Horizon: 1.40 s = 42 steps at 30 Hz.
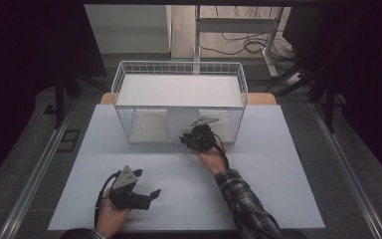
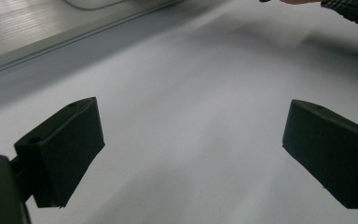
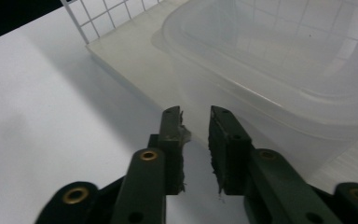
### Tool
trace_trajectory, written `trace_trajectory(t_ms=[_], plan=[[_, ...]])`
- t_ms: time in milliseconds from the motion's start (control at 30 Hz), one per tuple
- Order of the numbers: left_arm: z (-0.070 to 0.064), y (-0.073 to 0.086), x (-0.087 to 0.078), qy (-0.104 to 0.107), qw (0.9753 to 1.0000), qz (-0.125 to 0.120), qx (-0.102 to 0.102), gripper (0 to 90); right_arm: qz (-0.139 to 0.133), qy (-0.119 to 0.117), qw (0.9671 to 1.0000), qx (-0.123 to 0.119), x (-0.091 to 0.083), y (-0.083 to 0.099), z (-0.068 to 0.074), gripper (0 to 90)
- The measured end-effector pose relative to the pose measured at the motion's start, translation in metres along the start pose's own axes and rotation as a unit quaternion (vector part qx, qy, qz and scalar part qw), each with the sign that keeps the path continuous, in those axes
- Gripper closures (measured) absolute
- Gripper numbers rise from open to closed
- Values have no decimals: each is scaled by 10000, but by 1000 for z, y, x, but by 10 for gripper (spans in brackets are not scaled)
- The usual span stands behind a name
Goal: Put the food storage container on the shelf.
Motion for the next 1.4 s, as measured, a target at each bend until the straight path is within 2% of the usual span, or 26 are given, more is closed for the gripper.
trace_trajectory(t_ms=[500,800,933,1067,1400], plan=[[1,1,1,1,10000,24,-20,45,55,-95,9999,-69,-18,3,19,449],[1,1,1,-6,10000,26,-24,44,54,-173,9996,-233,-28,9,33,305],[1,1,1,3,10000,20,-41,44,93,-199,9994,-275,-31,14,37,249],[0,1,1,10,10000,23,-36,43,202,-157,9988,-421,-33,19,40,203],[0,1,0,24,10000,15,-45,42,298,-183,9980,-531,-38,29,49,109]])
Point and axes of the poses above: each handheld gripper's, and its own axes: x roughly forward along the jaws, y roughly out of its underside, z roughly to its left, the point moved 9 cm from there along x, roughly forward along the jaws, and after that the axes turned 14 degrees about -y, right-handed, at the moved point
